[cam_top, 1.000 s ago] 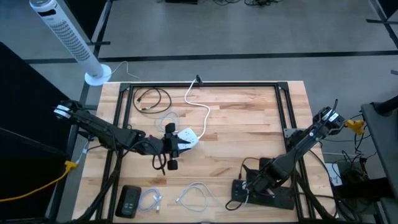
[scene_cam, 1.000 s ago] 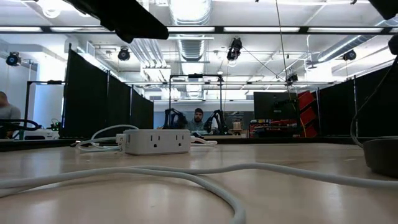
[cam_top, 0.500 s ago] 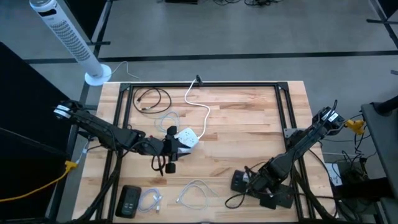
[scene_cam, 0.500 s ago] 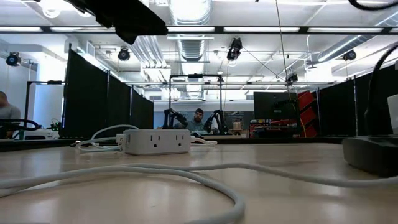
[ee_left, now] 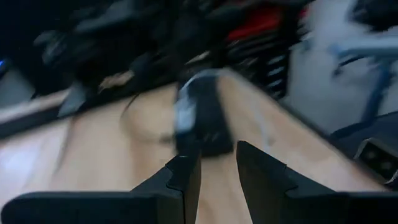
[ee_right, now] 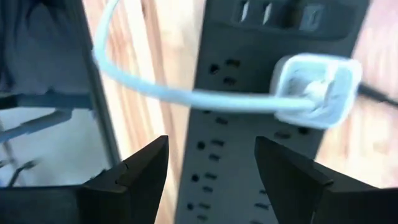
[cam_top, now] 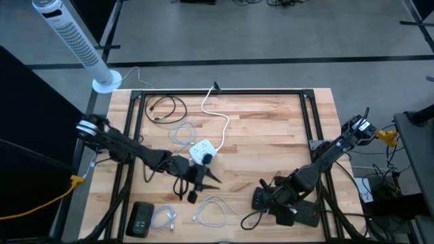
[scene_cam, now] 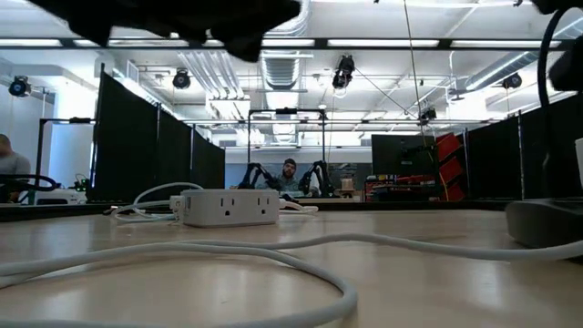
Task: Plug in charger cables
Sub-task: Remove the black charger cable in the black outlet
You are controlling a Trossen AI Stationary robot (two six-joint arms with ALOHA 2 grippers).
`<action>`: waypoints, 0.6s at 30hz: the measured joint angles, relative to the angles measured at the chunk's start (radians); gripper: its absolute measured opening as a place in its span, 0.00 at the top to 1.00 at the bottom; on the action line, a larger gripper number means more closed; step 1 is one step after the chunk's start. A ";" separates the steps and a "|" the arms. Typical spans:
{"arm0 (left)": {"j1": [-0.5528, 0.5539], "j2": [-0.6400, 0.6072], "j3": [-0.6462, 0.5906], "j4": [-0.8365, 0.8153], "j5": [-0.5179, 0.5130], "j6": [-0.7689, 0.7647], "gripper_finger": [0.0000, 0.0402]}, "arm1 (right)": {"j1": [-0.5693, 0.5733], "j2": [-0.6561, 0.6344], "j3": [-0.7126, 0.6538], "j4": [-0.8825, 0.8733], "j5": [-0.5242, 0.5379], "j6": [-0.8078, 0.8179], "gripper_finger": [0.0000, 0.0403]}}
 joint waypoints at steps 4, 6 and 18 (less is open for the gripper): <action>0.017 0.115 0.015 0.228 0.036 0.025 0.77 | 0.001 0.000 0.000 0.004 0.051 -0.014 0.45; 0.031 0.176 0.043 0.295 0.034 0.011 0.77 | 0.002 0.000 0.000 0.003 0.078 -0.015 0.44; 0.040 0.563 0.431 0.335 0.015 -0.034 0.58 | 0.002 0.000 0.000 0.005 0.222 0.078 0.43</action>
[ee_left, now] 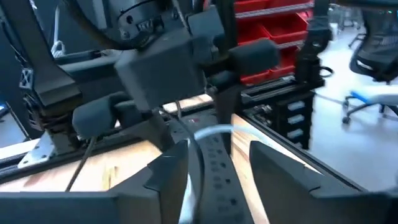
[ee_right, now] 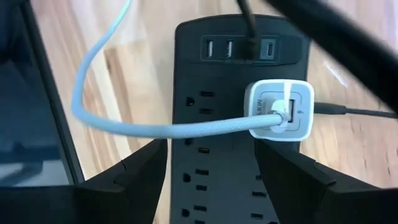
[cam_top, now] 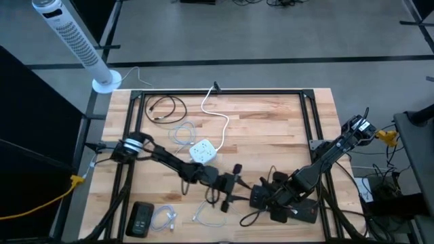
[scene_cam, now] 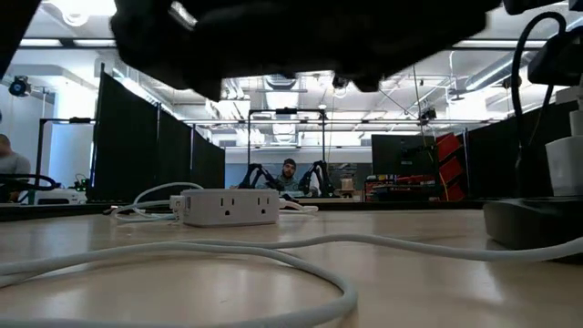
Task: Plug in charger cables
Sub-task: Remove the black charger cable in the black outlet
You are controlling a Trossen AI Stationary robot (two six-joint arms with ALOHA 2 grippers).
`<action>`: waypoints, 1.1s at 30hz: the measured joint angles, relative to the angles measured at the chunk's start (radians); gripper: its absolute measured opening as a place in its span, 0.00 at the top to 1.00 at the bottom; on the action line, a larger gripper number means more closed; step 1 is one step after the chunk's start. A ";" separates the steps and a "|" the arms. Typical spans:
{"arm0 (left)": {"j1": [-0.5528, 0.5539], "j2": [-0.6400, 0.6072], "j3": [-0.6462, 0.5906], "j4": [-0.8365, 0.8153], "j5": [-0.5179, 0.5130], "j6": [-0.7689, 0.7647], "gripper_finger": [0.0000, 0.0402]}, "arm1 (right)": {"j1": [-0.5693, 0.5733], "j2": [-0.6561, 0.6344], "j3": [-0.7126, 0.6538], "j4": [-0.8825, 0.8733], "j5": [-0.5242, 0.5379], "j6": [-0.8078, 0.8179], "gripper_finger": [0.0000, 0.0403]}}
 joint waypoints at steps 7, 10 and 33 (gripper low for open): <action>0.001 0.093 0.149 -0.072 -0.103 -0.005 0.53 | 0.002 0.000 0.000 0.003 0.018 0.086 0.45; 0.001 0.098 0.172 -0.085 -0.164 -0.021 0.55 | 0.004 0.003 0.000 0.003 0.019 0.086 0.44; 0.010 0.095 0.184 -0.175 -0.202 -0.005 1.00 | 0.029 -0.099 -0.001 0.014 0.238 0.046 0.43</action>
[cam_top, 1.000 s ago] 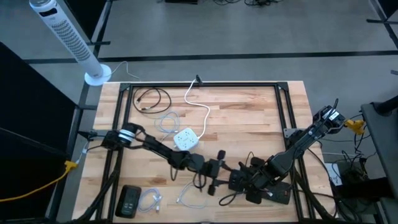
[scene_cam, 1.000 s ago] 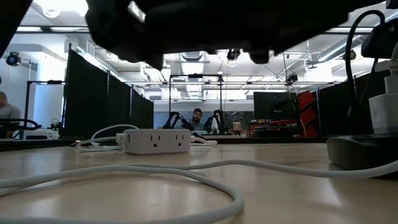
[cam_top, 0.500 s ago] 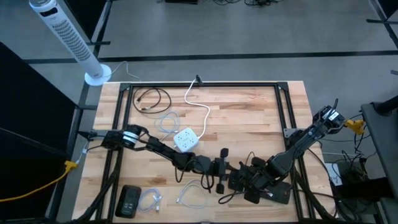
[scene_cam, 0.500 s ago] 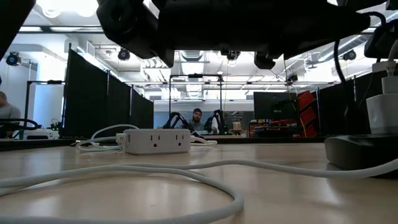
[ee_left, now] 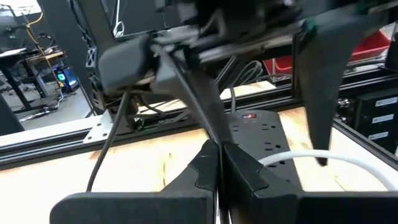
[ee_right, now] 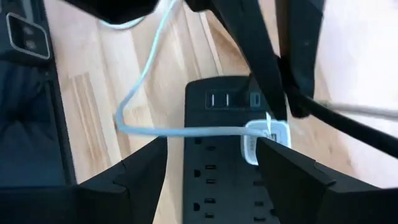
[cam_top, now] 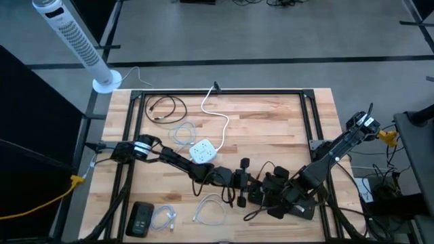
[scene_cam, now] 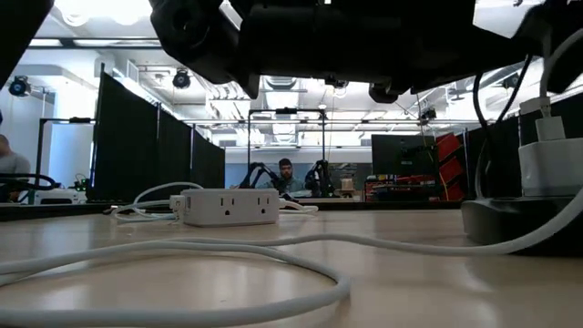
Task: Plug in charger cables
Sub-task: Remove the black charger cable in the black outlet
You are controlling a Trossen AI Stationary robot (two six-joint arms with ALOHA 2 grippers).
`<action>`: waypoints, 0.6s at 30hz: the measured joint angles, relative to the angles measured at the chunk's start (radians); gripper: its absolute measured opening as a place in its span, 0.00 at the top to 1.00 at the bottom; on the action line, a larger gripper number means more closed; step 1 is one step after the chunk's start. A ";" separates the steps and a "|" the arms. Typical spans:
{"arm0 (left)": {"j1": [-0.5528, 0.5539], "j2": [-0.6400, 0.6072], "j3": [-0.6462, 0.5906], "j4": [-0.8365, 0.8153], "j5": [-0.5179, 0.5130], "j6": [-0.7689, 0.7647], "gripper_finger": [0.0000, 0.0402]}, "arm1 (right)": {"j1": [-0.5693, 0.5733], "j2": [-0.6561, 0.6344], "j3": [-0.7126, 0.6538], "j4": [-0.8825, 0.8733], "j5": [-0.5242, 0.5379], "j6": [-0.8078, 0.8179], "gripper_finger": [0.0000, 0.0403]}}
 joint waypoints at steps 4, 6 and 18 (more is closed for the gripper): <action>0.003 -0.001 0.000 -0.011 0.003 0.003 1.00 | 0.027 0.000 -0.002 -0.001 0.038 -0.133 0.44; 0.002 -0.001 -0.001 -0.016 0.007 0.008 1.00 | 0.044 0.000 -0.005 0.000 0.059 -0.177 0.43; 0.008 0.058 0.001 0.062 0.008 -0.004 1.00 | 0.145 -0.006 -0.065 0.086 0.252 -0.164 0.48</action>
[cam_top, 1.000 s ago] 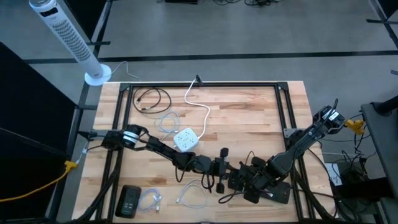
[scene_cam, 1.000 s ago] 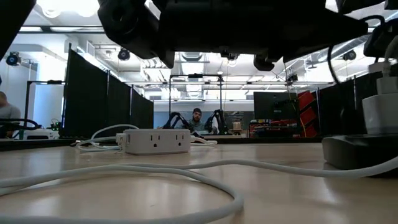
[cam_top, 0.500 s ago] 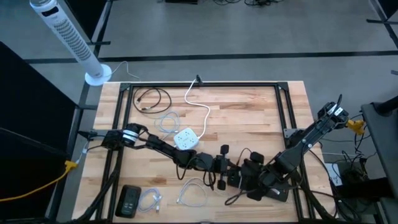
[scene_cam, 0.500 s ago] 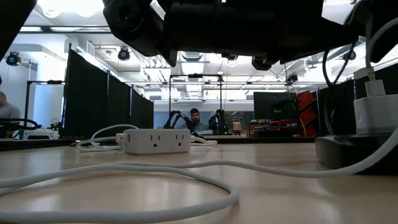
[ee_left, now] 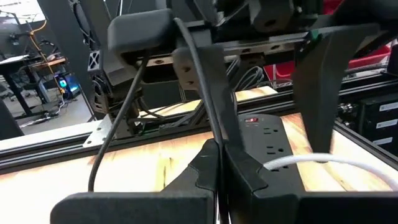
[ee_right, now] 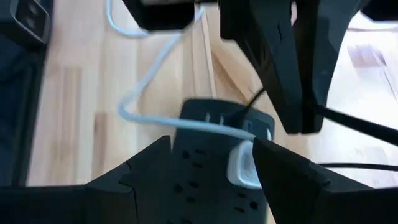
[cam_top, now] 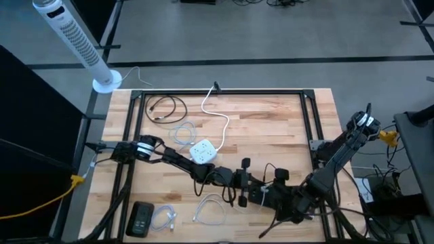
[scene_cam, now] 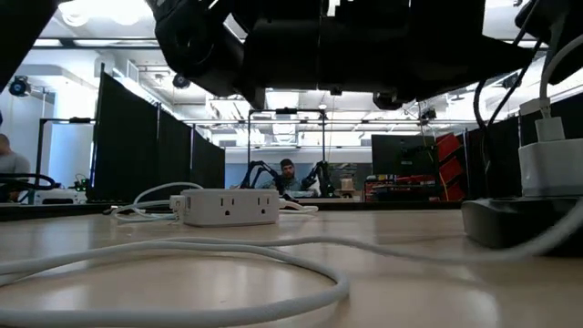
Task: Plug in charger cables
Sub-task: Remove the black charger cable in the black outlet
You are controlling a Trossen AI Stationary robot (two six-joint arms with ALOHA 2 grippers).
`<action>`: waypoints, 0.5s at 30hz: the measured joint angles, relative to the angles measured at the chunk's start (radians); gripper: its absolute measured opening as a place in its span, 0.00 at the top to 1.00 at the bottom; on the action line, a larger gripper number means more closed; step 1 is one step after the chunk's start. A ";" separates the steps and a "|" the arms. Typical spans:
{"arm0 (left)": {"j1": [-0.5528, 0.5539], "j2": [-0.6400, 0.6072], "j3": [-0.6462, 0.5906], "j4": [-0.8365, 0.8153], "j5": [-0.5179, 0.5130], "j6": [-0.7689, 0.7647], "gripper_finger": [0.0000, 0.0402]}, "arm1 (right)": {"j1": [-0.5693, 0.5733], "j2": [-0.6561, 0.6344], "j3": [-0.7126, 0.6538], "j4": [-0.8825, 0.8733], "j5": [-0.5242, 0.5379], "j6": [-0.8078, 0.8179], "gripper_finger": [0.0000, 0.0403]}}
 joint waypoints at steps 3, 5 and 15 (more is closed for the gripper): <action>0.000 0.010 -0.001 0.013 0.003 -0.006 1.00 | 0.018 0.000 -0.010 0.045 0.022 0.005 0.48; 0.000 0.010 -0.002 0.011 0.003 -0.014 1.00 | 0.032 0.000 -0.011 0.081 0.013 0.010 0.47; -0.001 0.022 -0.011 -0.048 0.002 -0.033 1.00 | 0.088 -0.002 -0.010 0.181 -0.083 0.076 0.49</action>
